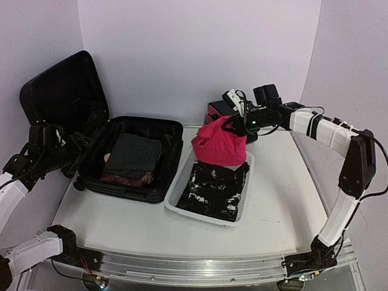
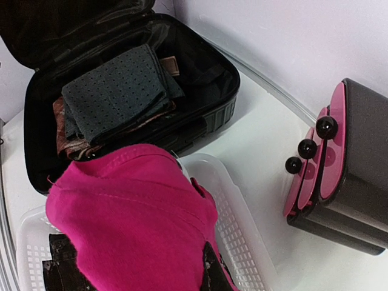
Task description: Open, take out, and arrange the luggage
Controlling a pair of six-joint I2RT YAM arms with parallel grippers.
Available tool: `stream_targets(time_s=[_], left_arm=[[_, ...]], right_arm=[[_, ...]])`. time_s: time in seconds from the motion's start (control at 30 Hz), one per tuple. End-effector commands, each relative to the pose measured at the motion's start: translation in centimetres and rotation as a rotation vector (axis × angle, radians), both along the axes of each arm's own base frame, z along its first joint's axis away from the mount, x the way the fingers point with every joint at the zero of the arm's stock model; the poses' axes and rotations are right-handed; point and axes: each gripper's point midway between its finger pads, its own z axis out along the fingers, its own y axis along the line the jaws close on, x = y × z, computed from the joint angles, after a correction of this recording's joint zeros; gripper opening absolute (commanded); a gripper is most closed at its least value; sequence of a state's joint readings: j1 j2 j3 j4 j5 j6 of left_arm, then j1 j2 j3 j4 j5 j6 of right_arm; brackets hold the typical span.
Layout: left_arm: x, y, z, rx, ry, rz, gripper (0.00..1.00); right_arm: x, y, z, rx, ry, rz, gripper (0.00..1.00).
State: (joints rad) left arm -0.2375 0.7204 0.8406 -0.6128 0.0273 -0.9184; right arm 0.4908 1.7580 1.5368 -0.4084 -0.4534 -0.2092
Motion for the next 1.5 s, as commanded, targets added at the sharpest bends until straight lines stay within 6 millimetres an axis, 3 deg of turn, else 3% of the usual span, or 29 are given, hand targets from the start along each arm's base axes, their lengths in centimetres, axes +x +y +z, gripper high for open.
stream_targets(time_s=[0.0,0.2,0.57,1.2,1.4,1.47], left_arm=[[0.0,-0.3,0.7,-0.017,-0.013,-0.009,0.74],[0.0,-0.3,0.6,-0.018,-0.011,-0.011,0.74],[0.1,-0.5,0.2,-0.025,0.004,-0.019,0.74],[0.0,-1.1,-0.6,-0.030,0.026,-0.048,0.74],[0.2,-1.9,-0.8,-0.038,0.038,-0.095,0.75],[0.3,-3.6,-0.6,-0.045,0.018,-0.203,0.74]], right_arm=[[-0.7,0.9,4.5,0.097,-0.175,0.092,0.00],[-1.4,0.6,1.7,0.065,-0.136,0.104,0.00],[-3.9,-0.5,0.2,0.078,-0.047,0.071,0.00],[-8.7,-0.7,-8.2,0.023,0.281,-0.173,0.00],[-9.4,0.0,-9.4,0.048,0.308,-0.214,0.01],[-9.5,0.5,-9.3,0.059,0.308,-0.217,0.01]])
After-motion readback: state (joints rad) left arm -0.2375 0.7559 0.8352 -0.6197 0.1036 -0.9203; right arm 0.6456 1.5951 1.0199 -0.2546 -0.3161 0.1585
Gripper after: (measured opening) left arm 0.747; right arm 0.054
